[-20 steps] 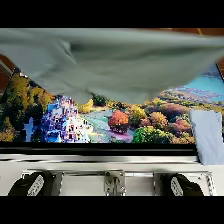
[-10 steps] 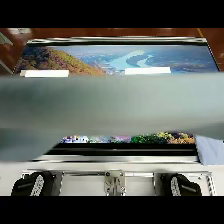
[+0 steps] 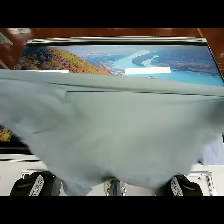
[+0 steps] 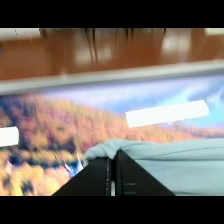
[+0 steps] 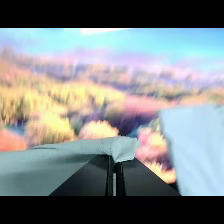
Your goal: Fold the shirts.
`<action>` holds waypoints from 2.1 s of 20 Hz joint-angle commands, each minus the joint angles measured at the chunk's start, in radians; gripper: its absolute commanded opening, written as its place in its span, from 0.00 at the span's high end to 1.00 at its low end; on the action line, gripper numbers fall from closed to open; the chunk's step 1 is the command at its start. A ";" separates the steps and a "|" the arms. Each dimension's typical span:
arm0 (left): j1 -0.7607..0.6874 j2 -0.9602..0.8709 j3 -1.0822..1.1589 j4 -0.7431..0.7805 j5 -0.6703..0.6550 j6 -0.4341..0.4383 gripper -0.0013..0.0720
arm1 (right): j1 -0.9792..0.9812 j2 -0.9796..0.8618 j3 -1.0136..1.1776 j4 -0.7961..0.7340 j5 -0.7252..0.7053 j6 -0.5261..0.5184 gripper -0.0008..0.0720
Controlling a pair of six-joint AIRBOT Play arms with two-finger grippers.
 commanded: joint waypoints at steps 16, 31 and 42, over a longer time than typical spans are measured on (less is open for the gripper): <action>-0.227 -0.938 -0.359 -0.233 0.985 0.048 0.93 | 0.304 -0.935 -0.354 0.122 -1.419 -0.006 0.91; -0.182 -1.009 -0.335 -0.034 0.338 0.080 0.93 | 0.262 -0.935 -0.354 -0.023 -0.740 -0.008 0.90; -0.171 -1.044 -0.334 0.027 0.293 -0.078 0.93 | 0.262 -0.998 -0.355 0.032 -0.711 0.064 0.90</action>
